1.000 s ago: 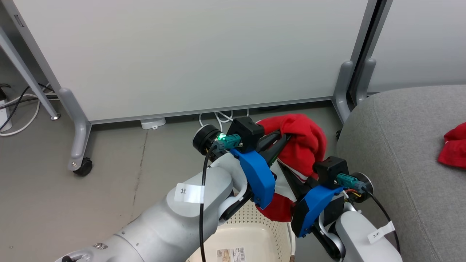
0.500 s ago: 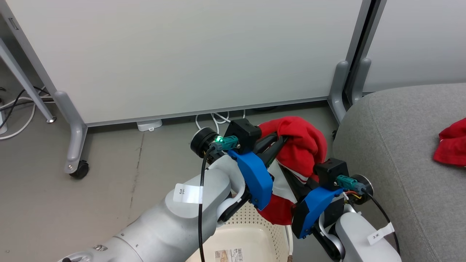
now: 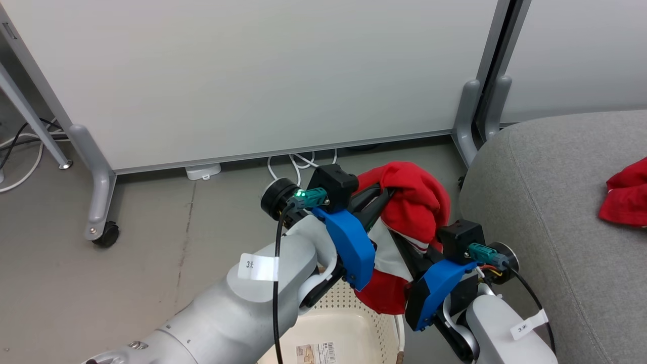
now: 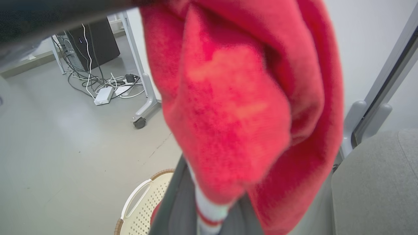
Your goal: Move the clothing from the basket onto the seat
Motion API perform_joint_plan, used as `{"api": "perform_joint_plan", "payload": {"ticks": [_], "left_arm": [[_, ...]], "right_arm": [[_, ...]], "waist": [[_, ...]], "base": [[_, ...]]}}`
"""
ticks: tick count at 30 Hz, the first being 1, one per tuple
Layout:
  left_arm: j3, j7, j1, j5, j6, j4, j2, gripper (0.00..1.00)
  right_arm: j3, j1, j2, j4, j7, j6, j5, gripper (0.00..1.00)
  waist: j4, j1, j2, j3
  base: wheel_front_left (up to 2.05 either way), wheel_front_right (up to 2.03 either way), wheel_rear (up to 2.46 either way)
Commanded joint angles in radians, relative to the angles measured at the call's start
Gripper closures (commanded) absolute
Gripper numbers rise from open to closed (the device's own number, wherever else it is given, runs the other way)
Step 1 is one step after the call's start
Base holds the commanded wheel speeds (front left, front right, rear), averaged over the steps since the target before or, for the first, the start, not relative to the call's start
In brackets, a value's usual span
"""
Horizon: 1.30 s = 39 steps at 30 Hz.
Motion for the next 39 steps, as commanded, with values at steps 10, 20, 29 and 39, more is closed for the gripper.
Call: {"api": "perform_joint_plan", "payload": {"ticks": [10,20,29,39], "left_arm": [[0.122,-0.005,0.084,0.078,-0.001,0.002,0.001,0.00],[0.382,-0.004,0.279,0.313,-0.001,-0.129,0.044,0.00],[0.539,-0.004,0.447,0.473,-0.001,-0.256,0.103,0.00],[0.717,-0.004,0.621,0.550,-0.001,-0.323,0.118,0.00]], "right_arm": [[-0.024,-0.007,0.002,-0.020,-0.010,0.000,-0.003,1.00],[-0.055,0.005,-0.003,-0.046,-0.008,0.000,-0.015,1.00],[-0.083,0.022,-0.007,-0.069,-0.002,0.000,-0.019,1.00],[-0.125,0.054,-0.016,-0.094,0.008,0.000,-0.025,1.00]], "waist": [[0.003,0.0000,-0.0001,0.023],[0.015,0.0000,-0.0001,0.046],[0.023,0.0000,-0.0001,0.055],[0.041,0.0000,-0.0001,0.049]], "base": [[0.00,0.00,0.00],[0.00,0.00,0.00],[0.00,0.00,0.00],[0.00,0.00,0.00]]}}
